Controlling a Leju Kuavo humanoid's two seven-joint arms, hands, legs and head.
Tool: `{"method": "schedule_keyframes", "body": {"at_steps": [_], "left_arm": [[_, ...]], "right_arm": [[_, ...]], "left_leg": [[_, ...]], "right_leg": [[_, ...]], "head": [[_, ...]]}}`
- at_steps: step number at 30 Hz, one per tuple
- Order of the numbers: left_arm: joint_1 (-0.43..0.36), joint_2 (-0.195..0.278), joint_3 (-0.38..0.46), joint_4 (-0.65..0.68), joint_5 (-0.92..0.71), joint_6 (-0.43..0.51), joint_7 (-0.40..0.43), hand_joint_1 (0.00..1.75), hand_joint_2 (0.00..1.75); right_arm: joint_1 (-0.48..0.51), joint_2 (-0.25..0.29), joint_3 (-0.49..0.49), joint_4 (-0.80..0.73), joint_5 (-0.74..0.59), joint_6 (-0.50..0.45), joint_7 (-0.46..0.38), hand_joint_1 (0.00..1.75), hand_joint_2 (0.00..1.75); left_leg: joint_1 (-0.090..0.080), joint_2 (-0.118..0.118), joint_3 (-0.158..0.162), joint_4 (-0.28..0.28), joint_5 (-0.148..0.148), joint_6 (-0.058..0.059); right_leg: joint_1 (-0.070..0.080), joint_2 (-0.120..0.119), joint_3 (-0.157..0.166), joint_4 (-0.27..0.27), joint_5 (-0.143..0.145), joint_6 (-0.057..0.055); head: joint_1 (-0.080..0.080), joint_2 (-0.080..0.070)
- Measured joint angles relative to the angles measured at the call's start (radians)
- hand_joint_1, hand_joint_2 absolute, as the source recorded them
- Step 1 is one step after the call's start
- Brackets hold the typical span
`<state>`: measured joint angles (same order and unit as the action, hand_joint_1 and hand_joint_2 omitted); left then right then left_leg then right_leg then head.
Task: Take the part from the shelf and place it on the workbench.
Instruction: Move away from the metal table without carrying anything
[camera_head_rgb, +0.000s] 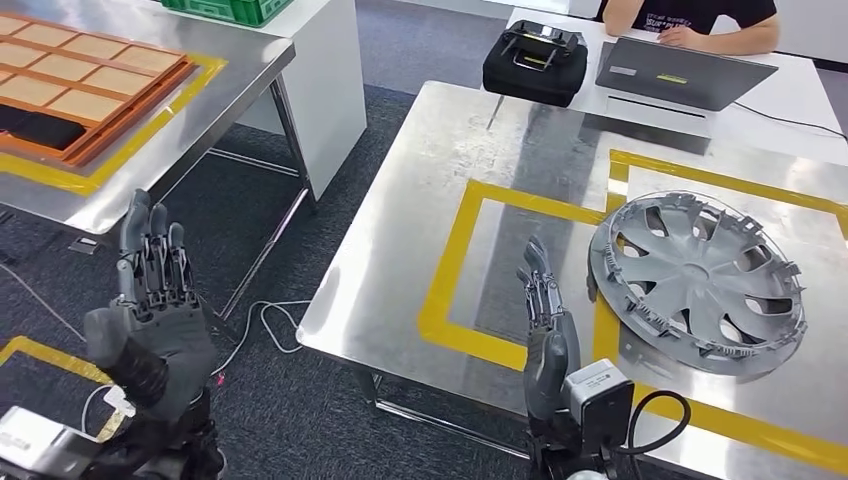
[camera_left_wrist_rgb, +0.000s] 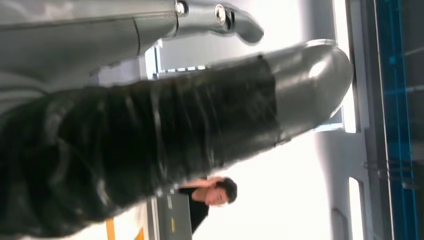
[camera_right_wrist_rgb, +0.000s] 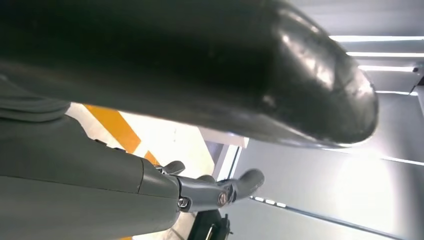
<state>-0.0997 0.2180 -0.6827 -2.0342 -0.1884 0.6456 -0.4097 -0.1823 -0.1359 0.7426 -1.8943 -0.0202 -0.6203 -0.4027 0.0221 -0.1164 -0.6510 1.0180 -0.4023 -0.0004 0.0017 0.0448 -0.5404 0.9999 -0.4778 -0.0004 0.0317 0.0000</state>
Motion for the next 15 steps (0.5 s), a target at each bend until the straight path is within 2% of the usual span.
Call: {"method": "schedule_keyframes", "body": {"at_steps": [1, 2, 4, 5, 6, 7, 8, 9, 11, 12, 15], "left_arm": [[0.000, 0.001, 0.000, 0.000, 0.000, 0.000, 0.000, 0.00, 0.00], [0.000, 0.001, 0.000, 0.000, 0.000, 0.001, 0.000, 0.00, 0.00], [0.000, 0.002, 0.000, 0.001, 0.000, 0.001, 0.000, 0.00, 0.00], [0.000, 0.002, 0.000, 0.002, 0.000, 0.002, 0.000, 0.00, 0.00], [0.001, 0.002, 0.000, 0.003, 0.000, 0.002, 0.000, 0.00, 0.00], [0.001, 0.002, 0.000, 0.004, 0.000, 0.002, 0.000, 0.00, 0.00], [0.001, 0.002, 0.000, 0.004, 0.000, 0.002, 0.000, 0.00, 0.00], [0.001, 0.002, 0.000, 0.005, 0.000, 0.002, 0.000, 0.00, 0.00], [0.000, 0.002, 0.000, 0.005, 0.000, 0.002, 0.000, 0.00, 0.00], [0.000, 0.002, 0.000, 0.004, 0.000, 0.002, 0.000, 0.00, 0.00], [0.001, 0.003, 0.000, 0.004, 0.000, 0.003, 0.000, 0.00, 0.00]], "right_arm": [[0.000, 0.000, 0.000, 0.000, 0.000, 0.000, 0.000, 0.00, 0.00], [0.000, 0.001, 0.001, 0.000, 0.000, 0.001, 0.000, 0.00, 0.00], [0.001, 0.002, 0.001, 0.002, -0.001, 0.001, 0.000, 0.00, 0.00], [0.003, 0.002, 0.002, 0.002, -0.001, 0.000, 0.000, 0.00, 0.00], [0.004, 0.002, 0.002, 0.003, -0.002, 0.000, 0.000, 0.00, 0.00], [0.006, 0.002, 0.002, 0.004, -0.002, 0.000, 0.000, 0.00, 0.00], [0.007, 0.002, 0.003, 0.004, -0.002, 0.000, 0.000, 0.00, 0.00], [0.008, 0.002, 0.003, 0.004, -0.002, 0.000, 0.000, 0.00, 0.00], [0.008, 0.002, 0.003, 0.004, -0.003, 0.000, 0.000, 0.00, 0.00], [0.008, 0.002, 0.003, 0.004, -0.003, 0.000, 0.000, 0.00, 0.00], [0.008, 0.002, 0.004, 0.004, -0.003, 0.001, 0.000, 0.00, 0.00]], "left_leg": [[-0.003, 0.013, -0.008, 0.010, -0.008, -0.005], [-0.005, 0.034, -0.022, 0.038, -0.029, -0.008], [-0.006, 0.085, -0.065, 0.146, -0.097, -0.013], [-0.003, 0.098, -0.085, 0.206, -0.126, -0.017], [0.000, 0.106, -0.096, 0.246, -0.141, -0.020], [0.002, 0.111, -0.091, 0.254, -0.140, -0.023], [0.004, 0.114, -0.065, 0.222, -0.124, -0.025], [0.006, 0.119, -0.021, 0.159, -0.100, -0.026], [0.004, 0.128, 0.058, 0.038, -0.078, -0.019], [0.001, 0.130, 0.078, 0.008, -0.076, -0.012], [-0.002, 0.125, 0.079, -0.002, -0.068, 0.012]], "right_leg": [[-0.003, -0.012, 0.002, -0.010, 0.008, -0.002], [-0.007, -0.023, 0.004, -0.020, 0.017, -0.004], [-0.008, -0.045, 0.000, -0.026, 0.025, -0.007], [-0.007, -0.055, -0.004, -0.025, 0.027, -0.007], [-0.007, -0.064, -0.010, -0.023, 0.029, -0.005], [-0.007, -0.072, -0.016, -0.020, 0.031, -0.003], [-0.008, -0.079, -0.021, -0.017, 0.033, 0.000], [-0.008, -0.085, -0.025, -0.013, 0.034, 0.003], [-0.006, -0.091, -0.035, -0.001, 0.034, 0.013], [-0.004, -0.092, -0.039, 0.003, 0.036, 0.020], [-0.007, -0.093, -0.047, 0.005, 0.044, 0.040]], "head": [[0.000, 0.000], [-0.005, 0.000], [-0.020, 0.000], [-0.027, 0.000], [-0.031, 0.000], [-0.035, 0.000], [-0.039, 0.000], [-0.043, 0.000], [-0.051, 0.000], [-0.052, 0.000], [-0.050, 0.000]]}}
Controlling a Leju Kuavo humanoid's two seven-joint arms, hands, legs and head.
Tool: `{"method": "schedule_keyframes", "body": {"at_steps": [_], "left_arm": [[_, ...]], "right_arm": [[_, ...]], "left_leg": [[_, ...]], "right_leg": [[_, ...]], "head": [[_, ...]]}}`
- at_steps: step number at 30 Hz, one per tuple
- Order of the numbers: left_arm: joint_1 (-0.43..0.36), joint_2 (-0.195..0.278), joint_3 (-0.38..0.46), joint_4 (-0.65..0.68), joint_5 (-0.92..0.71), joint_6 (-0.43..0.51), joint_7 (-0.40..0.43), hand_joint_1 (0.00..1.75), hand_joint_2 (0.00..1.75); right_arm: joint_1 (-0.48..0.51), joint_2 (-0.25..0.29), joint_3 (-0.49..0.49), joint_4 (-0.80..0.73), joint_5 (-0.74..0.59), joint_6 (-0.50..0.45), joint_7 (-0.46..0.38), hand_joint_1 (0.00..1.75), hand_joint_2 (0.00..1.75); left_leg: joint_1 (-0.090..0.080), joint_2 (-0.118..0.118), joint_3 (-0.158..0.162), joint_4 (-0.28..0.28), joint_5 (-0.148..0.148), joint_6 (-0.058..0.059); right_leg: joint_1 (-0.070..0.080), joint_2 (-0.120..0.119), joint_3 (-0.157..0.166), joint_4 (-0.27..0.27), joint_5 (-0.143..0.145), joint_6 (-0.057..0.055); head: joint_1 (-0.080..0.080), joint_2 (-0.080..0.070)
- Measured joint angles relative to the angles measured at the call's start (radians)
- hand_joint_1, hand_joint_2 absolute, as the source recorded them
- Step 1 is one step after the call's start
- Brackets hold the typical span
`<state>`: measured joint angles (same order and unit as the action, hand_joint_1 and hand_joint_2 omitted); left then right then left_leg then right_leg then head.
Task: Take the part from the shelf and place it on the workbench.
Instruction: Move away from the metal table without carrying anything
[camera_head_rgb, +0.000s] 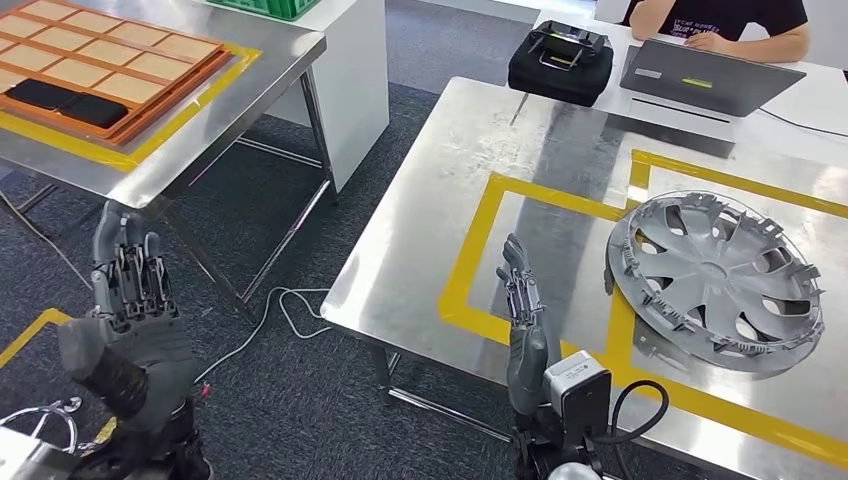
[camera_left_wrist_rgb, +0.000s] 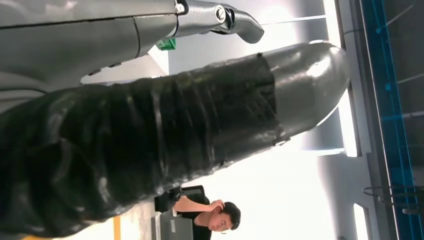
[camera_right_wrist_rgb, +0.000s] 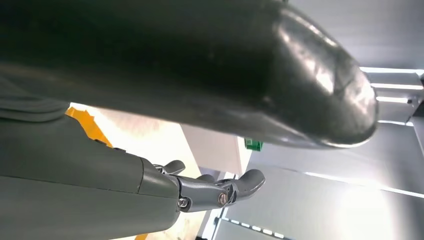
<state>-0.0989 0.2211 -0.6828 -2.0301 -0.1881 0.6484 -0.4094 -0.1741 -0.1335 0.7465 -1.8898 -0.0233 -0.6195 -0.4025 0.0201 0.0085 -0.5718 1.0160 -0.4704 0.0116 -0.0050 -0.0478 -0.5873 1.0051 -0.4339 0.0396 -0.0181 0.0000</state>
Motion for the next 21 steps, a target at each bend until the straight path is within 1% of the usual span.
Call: {"method": "schedule_keyframes", "body": {"at_steps": [1, 2, 3, 5, 6, 7, 8, 9, 10, 11, 12, 13, 14, 16, 17, 18, 19, 20, 21], "left_arm": [[0.000, 0.000, 0.000, 0.000, 0.000, 0.000, 0.000, 0.00, 0.00], [0.000, 0.001, 0.000, 0.000, 0.000, 0.000, 0.000, 0.00, 0.00], [0.000, 0.001, 0.000, 0.000, 0.001, 0.000, 0.000, 0.00, 0.00], [0.000, 0.001, 0.000, 0.000, 0.002, -0.001, -0.001, 0.00, 0.00], [0.000, 0.001, 0.000, 0.000, 0.002, -0.001, -0.001, 0.00, 0.00], [0.000, 0.001, 0.000, 0.001, 0.002, -0.001, -0.001, 0.00, 0.00], [0.000, 0.001, 0.000, 0.001, 0.003, -0.001, 0.000, 0.00, 0.00], [0.000, 0.001, 0.000, 0.001, 0.003, -0.001, 0.000, 0.00, 0.00], [0.000, 0.000, 0.000, 0.001, 0.003, -0.001, 0.000, 0.00, 0.00], [0.000, 0.000, 0.000, 0.001, 0.003, -0.001, 0.000, 0.00, 0.00], [-0.001, 0.000, 0.000, 0.001, 0.003, -0.001, 0.000, 0.00, 0.00], [-0.001, 0.000, 0.000, 0.001, 0.003, -0.001, 0.000, 0.00, 0.00], [-0.001, 0.001, 0.000, 0.001, 0.004, -0.002, 0.000, 0.00, 0.00], [-0.001, 0.001, 0.000, 0.000, 0.005, -0.002, -0.001, 0.00, 0.00], [-0.001, 0.001, 0.000, 0.000, 0.005, -0.002, -0.001, 0.00, 0.00], [0.000, 0.001, 0.000, 0.000, 0.006, -0.002, -0.001, 0.00, 0.00], [0.000, 0.001, 0.000, 0.001, 0.007, -0.002, -0.001, 0.00, 0.00], [0.000, 0.001, 0.000, 0.001, 0.008, -0.002, -0.001, 0.00, 0.00], [0.000, 0.001, 0.000, 0.002, 0.010, -0.002, -0.001, 0.00, 0.00]], "right_arm": [[0.000, 0.000, 0.000, 0.000, 0.000, 0.000, 0.000, 0.00, 0.00], [0.000, 0.000, 0.000, 0.000, 0.000, 0.000, 0.000, 0.00, 0.00], [0.000, 0.000, 0.000, 0.000, 0.000, 0.000, 0.000, 0.00, 0.00], [0.002, -0.001, 0.000, 0.000, -0.001, 0.000, 0.000, 0.00, 0.00], [0.003, -0.002, 0.000, 0.000, -0.001, -0.001, 0.000, 0.00, 0.00], [0.003, -0.002, 0.000, 0.001, -0.001, -0.001, 0.001, 0.00, 0.00], [0.004, -0.002, 0.000, 0.001, -0.001, -0.002, 0.002, 0.00, 0.00], [0.004, -0.002, 0.000, 0.002, -0.001, -0.003, 0.002, 0.00, 0.00], [0.003, -0.003, 0.000, 0.002, -0.001, -0.004, 0.003, 0.00, 0.00], [0.003, -0.003, 0.000, 0.002, -0.001, -0.004, 0.004, 0.00, 0.00], [0.002, -0.003, 0.000, 0.002, 0.000, -0.005, 0.004, 0.00, 0.00], [0.002, -0.003, 0.000, 0.002, 0.000, -0.006, 0.004, 0.00, 0.00], [0.002, -0.003, 0.000, 0.002, 0.000, -0.007, 0.004, 0.00, 0.00], [0.002, -0.003, 0.000, 0.002, 0.000, -0.008, 0.004, 0.00, 0.00], [0.002, -0.002, 0.000, 0.002, 0.000, -0.008, 0.003, 0.00, 0.00], [0.002, -0.002, 0.000, 0.002, 0.000, -0.008, 0.003, 0.00, 0.00], [0.003, -0.002, 0.000, 0.002, 0.000, -0.008, 0.003, 0.00, 0.00], [0.003, -0.002, 0.000, 0.002, 0.000, -0.009, 0.003, 0.00, 0.00], [0.004, -0.002, 0.000, 0.002, 0.000, -0.009, 0.003, 0.00, 0.00]], "left_leg": [[0.001, -0.001, -0.002, -0.002, 0.005, 0.007], [0.003, -0.003, -0.005, -0.004, 0.010, 0.014], [0.004, -0.004, -0.009, -0.005, 0.015, 0.019], [0.002, -0.009, -0.023, -0.005, 0.024, 0.025], [0.000, -0.012, -0.031, -0.005, 0.029, 0.025], [-0.002, -0.015, -0.037, -0.005, 0.034, 0.025], [-0.004, -0.018, -0.043, -0.004, 0.038, 0.024], [-0.005, -0.022, -0.046, -0.004, 0.043, 0.023], [-0.006, -0.024, -0.049, -0.004, 0.047, 0.021], [-0.007, -0.026, -0.052, -0.004, 0.050, 0.017], [-0.007, -0.026, -0.055, -0.004, 0.055, 0.012], [-0.006, -0.026, -0.057, -0.004, 0.059, 0.006], [-0.005, -0.027, -0.059, -0.006, 0.063, -0.001], [-0.002, -0.025, -0.066, -0.006, 0.065, -0.013], [-0.003, -0.023, -0.074, 0.008, 0.052, -0.018], [-0.003, -0.021, -0.091, 0.043, 0.024, -0.021], [-0.002, -0.018, -0.113, 0.097, -0.012, -0.024], [-0.002, -0.016, -0.137, 0.164, -0.050, -0.027], [-0.001, -0.015, -0.157, 0.222, -0.075, -0.029]], "right_leg": [[-0.002, 0.005, -0.007, 0.009, -0.009, 0.006], [-0.003, 0.013, -0.022, 0.038, -0.031, 0.011], [-0.004, 0.023, -0.044, 0.088, -0.065, 0.016], [-0.006, 0.033, -0.097, 0.224, -0.136, 0.020], [-0.006, 0.035, -0.114, 0.273, -0.155, 0.020], [-0.006, 0.035, -0.115, 0.286, -0.155, 0.018], [-0.005, 0.036, -0.095, 0.260, -0.138, 0.013], [-0.003, 0.037, -0.058, 0.200, -0.110, 0.007], [-0.001, 0.040, -0.016, 0.125, -0.085, -0.002], [0.003, 0.041, 0.019, 0.060, -0.069, -0.010], [0.006, 0.043, 0.040, 0.017, -0.061, -0.017], [0.010, 0.043, 0.046, -0.002, -0.062, -0.021], [0.013, 0.043, 0.046, -0.006, -0.059, -0.025], [0.010, 0.040, 0.052, -0.020, -0.044, -0.035], [0.007, 0.038, 0.057, -0.028, -0.035, -0.040], [0.004, 0.036, 0.059, -0.035, -0.027, -0.044], [0.004, 0.035, 0.056, -0.037, -0.021, -0.046], [0.004, 0.034, 0.050, -0.036, -0.016, -0.048], [0.004, 0.034, 0.043, -0.033, -0.013, -0.048]], "head": [[0.001, 0.000], [0.006, 0.000], [0.012, 0.000], [0.027, 0.000], [0.032, 0.000], [0.036, 0.000], [0.039, 0.000], [0.043, 0.000], [0.045, 0.000], [0.047, 0.000], [0.047, 0.000], [0.047, 0.000], [0.047, 0.000], [0.047, 0.000], [0.044, 0.000], [0.038, 0.000], [0.030, 0.000], [0.023, 0.000], [0.018, 0.000]]}}
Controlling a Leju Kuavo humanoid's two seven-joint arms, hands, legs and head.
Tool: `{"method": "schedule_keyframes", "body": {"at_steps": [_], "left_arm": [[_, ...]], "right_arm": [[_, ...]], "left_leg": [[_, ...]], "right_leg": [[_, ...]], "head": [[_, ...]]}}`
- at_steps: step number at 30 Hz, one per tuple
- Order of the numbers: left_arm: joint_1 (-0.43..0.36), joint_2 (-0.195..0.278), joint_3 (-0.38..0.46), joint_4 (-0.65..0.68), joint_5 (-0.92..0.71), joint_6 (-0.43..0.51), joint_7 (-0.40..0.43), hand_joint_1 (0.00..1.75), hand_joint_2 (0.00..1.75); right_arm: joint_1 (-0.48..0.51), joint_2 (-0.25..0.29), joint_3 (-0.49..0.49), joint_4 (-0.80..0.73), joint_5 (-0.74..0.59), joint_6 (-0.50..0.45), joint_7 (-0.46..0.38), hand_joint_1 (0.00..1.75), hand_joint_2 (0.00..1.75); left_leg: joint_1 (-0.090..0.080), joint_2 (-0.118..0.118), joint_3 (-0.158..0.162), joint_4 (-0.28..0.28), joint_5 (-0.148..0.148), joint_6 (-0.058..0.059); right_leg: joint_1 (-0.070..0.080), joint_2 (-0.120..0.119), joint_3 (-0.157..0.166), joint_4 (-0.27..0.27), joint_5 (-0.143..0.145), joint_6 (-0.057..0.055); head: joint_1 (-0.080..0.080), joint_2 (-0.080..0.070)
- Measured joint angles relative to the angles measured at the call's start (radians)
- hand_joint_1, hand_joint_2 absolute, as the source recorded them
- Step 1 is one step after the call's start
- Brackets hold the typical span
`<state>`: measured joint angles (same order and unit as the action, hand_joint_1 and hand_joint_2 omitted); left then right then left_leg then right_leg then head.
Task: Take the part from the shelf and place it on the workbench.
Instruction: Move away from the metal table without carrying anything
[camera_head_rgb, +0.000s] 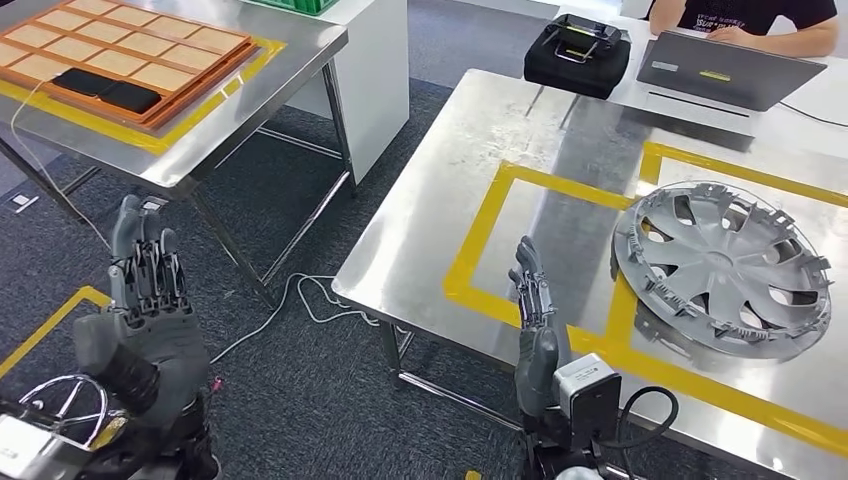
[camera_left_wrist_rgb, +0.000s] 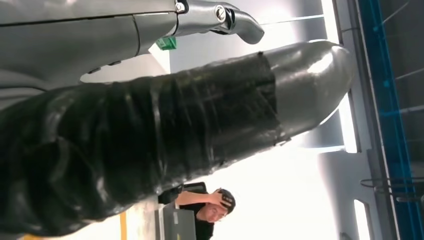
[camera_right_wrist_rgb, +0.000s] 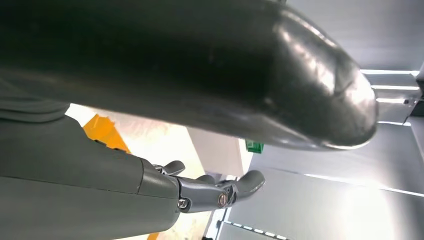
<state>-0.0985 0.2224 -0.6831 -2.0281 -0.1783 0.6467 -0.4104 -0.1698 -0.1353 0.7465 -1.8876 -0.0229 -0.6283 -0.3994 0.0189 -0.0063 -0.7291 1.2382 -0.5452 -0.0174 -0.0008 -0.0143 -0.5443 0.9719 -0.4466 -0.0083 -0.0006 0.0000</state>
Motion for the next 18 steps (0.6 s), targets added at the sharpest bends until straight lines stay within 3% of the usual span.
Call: {"method": "schedule_keyframes", "body": {"at_steps": [1, 2, 5, 7, 9, 11, 12, 15, 16, 17, 18], "left_arm": [[0.000, 0.000, 0.000, 0.001, 0.002, 0.000, 0.000, 0.00, 0.00], [0.001, 0.001, 0.000, 0.002, 0.004, 0.000, -0.001, 0.00, 0.00], [0.000, 0.001, 0.000, 0.003, 0.006, -0.001, -0.003, 0.00, 0.00], [-0.001, 0.000, 0.000, 0.003, 0.007, -0.001, -0.004, 0.00, 0.00], [-0.001, 0.001, 0.000, 0.003, 0.007, -0.001, -0.006, 0.00, 0.00], [-0.001, 0.000, 0.000, 0.003, 0.007, -0.002, -0.006, 0.00, 0.00], [-0.001, 0.000, 0.000, 0.003, 0.007, -0.002, -0.007, 0.00, 0.00], [-0.001, -0.001, 0.000, 0.003, 0.007, -0.002, -0.007, 0.00, 0.00], [0.000, -0.001, 0.000, 0.004, 0.007, -0.002, -0.007, 0.00, 0.00], [0.000, -0.001, 0.000, 0.004, 0.007, -0.002, -0.007, 0.00, 0.00], [0.000, 0.000, 0.000, 0.004, 0.007, -0.002, -0.007, 0.00, 0.00]], "right_arm": [[0.001, 0.000, 0.000, 0.001, 0.000, 0.000, 0.000, 0.00, 0.00], [0.002, 0.000, 0.000, 0.001, 0.000, 0.000, 0.000, 0.00, 0.00], [0.003, 0.000, 0.000, 0.002, 0.000, -0.002, 0.000, 0.00, 0.00], [0.003, 0.000, 0.000, 0.002, 0.001, -0.004, 0.000, 0.00, 0.00], [0.003, 0.000, 0.000, 0.002, 0.001, -0.005, 0.000, 0.00, 0.00], [0.002, 0.000, 0.000, 0.002, 0.001, -0.006, 0.000, 0.00, 0.00], [0.002, 0.000, 0.000, 0.002, 0.001, -0.006, 0.000, 0.00, 0.00], [0.003, -0.001, 0.000, 0.002, 0.001, -0.006, 0.000, 0.00, 0.00], [0.003, -0.001, 0.000, 0.002, 0.001, -0.006, 0.000, 0.00, 0.00], [0.004, -0.001, 0.000, 0.002, 0.001, -0.006, 0.000, 0.00, 0.00], [0.004, -0.002, 0.000, 0.002, 0.001, -0.006, 0.001, 0.00, 0.00]], "left_leg": [[0.000, 0.001, -0.006, 0.030, -0.007, -0.001], [0.000, 0.002, 0.006, 0.023, 0.004, -0.001], [-0.001, 0.006, 0.118, -0.153, 0.065, 0.009], [-0.005, 0.009, 0.160, -0.221, 0.073, 0.020], [-0.007, 0.006, 0.160, -0.226, 0.077, 0.032], [-0.002, 0.004, 0.157, -0.230, 0.086, 0.044], [0.000, 0.004, 0.154, -0.232, 0.090, 0.050], [-0.002, 0.003, 0.136, -0.231, 0.101, 0.058], [-0.002, 0.002, 0.130, -0.231, 0.105, 0.057], [-0.003, 0.002, 0.124, -0.230, 0.108, 0.057], [-0.003, 0.001, 0.120, -0.229, 0.111, 0.055]], "right_leg": [[0.000, 0.000, -0.006, 0.003, 0.003, 0.001], [0.001, -0.001, -0.012, 0.006, 0.004, 0.002], [0.003, 0.000, -0.022, 0.020, 0.005, 0.008], [0.006, 0.000, -0.031, 0.028, 0.007, 0.019], [0.006, -0.001, -0.037, 0.030, 0.012, 0.031], [0.005, 0.001, -0.052, 0.053, -0.007, 0.042], [0.004, 0.003, -0.069, 0.090, -0.033, 0.048], [-0.003, 0.005, -0.143, 0.278, -0.131, 0.060], [-0.004, 0.005, -0.154, 0.313, -0.141, 0.061], [-0.004, 0.005, -0.147, 0.310, -0.134, 0.060], [-0.004, 0.005, -0.118, 0.265, -0.109, 0.058]], "head": [[-0.004, 0.000], [-0.009, 0.000], [-0.023, 0.000], [-0.028, 0.000], [-0.027, 0.000], [-0.023, 0.000], [-0.017, 0.000], [0.004, 0.000], [0.008, 0.000], [0.012, 0.000], [0.015, 0.000]]}}
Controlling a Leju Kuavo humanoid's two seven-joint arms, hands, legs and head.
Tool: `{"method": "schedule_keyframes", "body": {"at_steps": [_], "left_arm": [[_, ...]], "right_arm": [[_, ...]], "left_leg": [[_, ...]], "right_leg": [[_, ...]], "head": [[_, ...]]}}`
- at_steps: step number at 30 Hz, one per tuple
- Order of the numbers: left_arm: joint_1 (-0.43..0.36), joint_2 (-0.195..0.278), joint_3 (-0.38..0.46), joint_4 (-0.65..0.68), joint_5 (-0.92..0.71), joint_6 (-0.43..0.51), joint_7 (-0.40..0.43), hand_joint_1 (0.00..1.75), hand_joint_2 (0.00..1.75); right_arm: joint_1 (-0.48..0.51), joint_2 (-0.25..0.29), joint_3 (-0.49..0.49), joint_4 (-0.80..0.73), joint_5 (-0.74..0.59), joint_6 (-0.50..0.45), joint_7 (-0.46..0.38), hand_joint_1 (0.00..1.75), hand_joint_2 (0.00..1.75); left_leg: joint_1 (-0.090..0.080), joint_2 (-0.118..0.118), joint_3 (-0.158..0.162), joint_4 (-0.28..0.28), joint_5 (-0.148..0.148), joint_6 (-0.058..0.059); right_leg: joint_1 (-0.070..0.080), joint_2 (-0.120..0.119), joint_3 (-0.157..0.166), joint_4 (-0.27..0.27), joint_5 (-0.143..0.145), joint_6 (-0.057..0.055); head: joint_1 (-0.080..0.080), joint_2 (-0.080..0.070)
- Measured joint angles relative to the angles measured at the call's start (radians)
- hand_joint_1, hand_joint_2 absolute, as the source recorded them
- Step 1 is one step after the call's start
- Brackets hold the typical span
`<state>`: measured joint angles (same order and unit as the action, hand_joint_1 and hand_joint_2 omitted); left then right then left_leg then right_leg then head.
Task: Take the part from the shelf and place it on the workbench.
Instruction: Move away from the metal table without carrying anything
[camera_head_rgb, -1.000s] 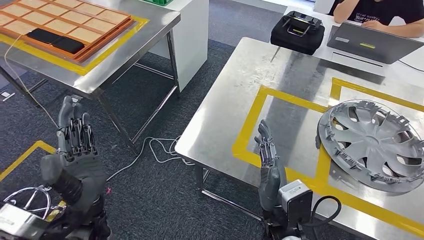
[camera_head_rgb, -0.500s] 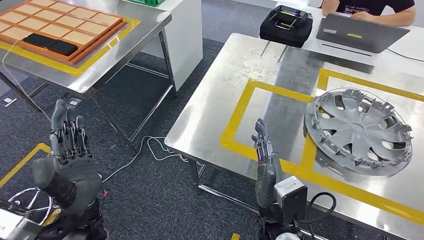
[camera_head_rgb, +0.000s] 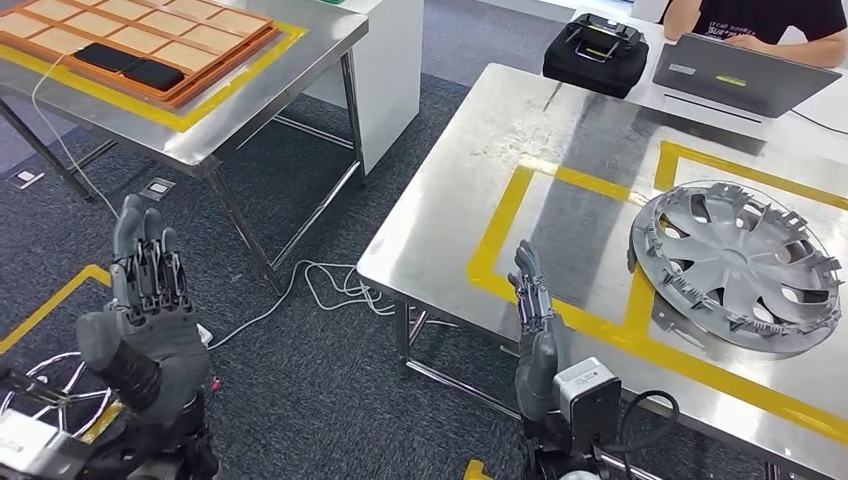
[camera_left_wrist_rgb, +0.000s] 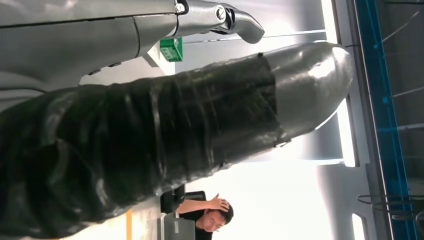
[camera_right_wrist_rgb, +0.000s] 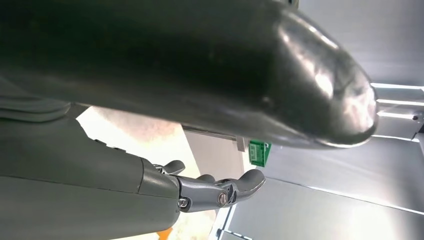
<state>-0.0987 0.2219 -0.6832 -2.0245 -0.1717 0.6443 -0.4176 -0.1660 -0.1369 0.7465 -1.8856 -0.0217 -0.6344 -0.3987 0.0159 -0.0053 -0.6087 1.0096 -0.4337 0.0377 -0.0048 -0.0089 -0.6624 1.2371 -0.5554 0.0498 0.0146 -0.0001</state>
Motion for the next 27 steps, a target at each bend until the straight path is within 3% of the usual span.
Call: {"method": "schedule_keyframes", "body": {"at_steps": [1, 3, 5, 8, 10, 12, 13, 14, 15, 17, 19, 23, 25, 27], "left_arm": [[0.000, 0.000, 0.000, 0.000, 0.000, 0.000, 0.000, 0.00, 0.00], [0.000, 0.000, 0.000, 0.000, 0.000, 0.000, 0.000, 0.00, 0.00], [0.000, 0.000, 0.000, 0.000, 0.001, 0.000, 0.000, 0.00, 0.00], [0.000, 0.000, 0.000, 0.000, 0.001, 0.000, 0.000, 0.00, 0.00], [0.000, 0.001, 0.001, 0.000, 0.002, 0.000, 0.000, 0.00, 0.00], [0.001, 0.002, 0.002, 0.001, 0.002, 0.000, 0.000, 0.00, 0.00], [0.002, 0.002, 0.002, 0.001, 0.003, 0.000, 0.000, 0.00, 0.00], [0.003, 0.003, 0.002, 0.002, 0.004, -0.001, 0.000, 0.00, 0.00], [0.003, 0.004, 0.002, 0.002, 0.004, -0.001, 0.000, 0.00, 0.00], [0.002, 0.004, 0.002, 0.003, 0.004, -0.001, 0.000, 0.00, 0.00], [0.001, 0.004, 0.002, 0.003, 0.004, -0.003, 0.000, 0.00, 0.00], [0.001, 0.004, 0.003, 0.003, 0.004, -0.004, -0.001, 0.00, 0.00], [0.000, 0.004, 0.003, 0.003, 0.004, -0.006, -0.001, 0.00, 0.00], [0.000, 0.004, 0.003, 0.003, 0.004, -0.007, -0.001, 0.00, 0.00]], "right_arm": [[0.000, 0.000, 0.000, 0.000, 0.000, 0.000, 0.000, 0.00, 0.00], [-0.001, 0.000, 0.000, 0.000, 0.000, 0.000, 0.000, 0.00, 0.00], [-0.001, 0.000, 0.000, 0.000, 0.000, 0.000, 0.000, 0.00, 0.00], [-0.001, 0.000, 0.000, 0.000, 0.000, 0.000, 0.000, 0.00, 0.00], [-0.001, 0.001, 0.000, 0.000, 0.000, 0.000, 0.000, 0.00, 0.00], [0.000, 0.000, 0.000, 0.000, 0.000, -0.001, 0.000, 0.00, 0.00], [0.000, 0.000, 0.000, 0.001, 0.000, -0.001, 0.000, 0.00, 0.00], [0.001, 0.000, 0.000, 0.001, 0.000, -0.001, 0.000, 0.00, 0.00], [0.001, 0.000, 0.000, 0.002, 0.000, -0.001, 0.000, 0.00, 0.00], [0.001, 0.000, 0.000, 0.003, 0.000, -0.001, 0.000, 0.00, 0.00], [0.000, 0.000, 0.000, 0.002, 0.000, -0.002, 0.000, 0.00, 0.00], [-0.001, 0.000, 0.000, 0.002, 0.000, -0.005, 0.000, 0.00, 0.00], [-0.002, 0.000, -0.001, 0.002, 0.001, -0.007, 0.000, 0.00, 0.00], [-0.001, 0.000, -0.001, 0.002, 0.002, -0.008, -0.001, 0.00, 0.00]], "left_leg": [[0.000, -0.001, -0.003, 0.001, 0.003, -0.002], [-0.001, -0.002, -0.008, 0.002, 0.010, -0.010], [0.000, -0.001, -0.013, 0.001, 0.018, -0.022], [0.002, 0.001, -0.023, 0.009, 0.015, -0.039], [0.002, 0.002, -0.058, 0.082, -0.036, -0.046], [0.002, 0.002, -0.114, 0.218, -0.105, -0.051], [0.001, 0.002, -0.133, 0.269, -0.122, -0.052], [0.001, 0.002, -0.134, 0.284, -0.120, -0.052], [0.001, 0.002, -0.113, 0.258, -0.103, -0.050], [0.000, 0.003, -0.028, 0.122, -0.056, -0.042], [-0.004, 0.005, 0.032, 0.023, -0.039, -0.031], [-0.004, 0.003, 0.037, 0.002, -0.026, -0.007], [0.001, 0.003, 0.033, -0.004, -0.016, 0.004], [0.001, 0.003, 0.021, -0.004, -0.008, 0.008]], "right_leg": [[0.000, 0.000, 0.040, -0.068, 0.031, -0.004], [0.004, 0.003, 0.109, -0.197, 0.062, -0.014], [0.010, 0.004, 0.127, -0.238, 0.062, -0.024], [0.009, 0.001, 0.128, -0.246, 0.079, -0.042], [0.005, -0.002, 0.130, -0.253, 0.092, -0.054], [0.007, -0.003, 0.118, -0.252, 0.100, -0.059], [0.008, -0.003, 0.111, -0.251, 0.104, -0.060], [0.009, -0.003, 0.105, -0.249, 0.107, -0.060], [0.010, -0.003, 0.101, -0.247, 0.109, -0.059], [0.012, -0.003, 0.094, -0.240, 0.111, -0.056], [0.015, -0.002, 0.086, -0.231, 0.112, -0.047], [0.012, -0.002, 0.070, -0.220, 0.112, -0.022], [0.008, 0.002, 0.039, -0.156, 0.066, -0.010], [0.002, 0.003, -0.012, -0.029, -0.003, 0.000]], "head": [[0.003, 0.000], [0.007, 0.000], [0.008, 0.000], [0.006, 0.000], [-0.005, 0.000], [-0.018, 0.000], [-0.022, 0.000], [-0.026, 0.000], [-0.030, 0.000], [-0.040, 0.000], [-0.045, 0.000], [-0.043, 0.000], [-0.035, 0.000], [-0.021, 0.000]]}}
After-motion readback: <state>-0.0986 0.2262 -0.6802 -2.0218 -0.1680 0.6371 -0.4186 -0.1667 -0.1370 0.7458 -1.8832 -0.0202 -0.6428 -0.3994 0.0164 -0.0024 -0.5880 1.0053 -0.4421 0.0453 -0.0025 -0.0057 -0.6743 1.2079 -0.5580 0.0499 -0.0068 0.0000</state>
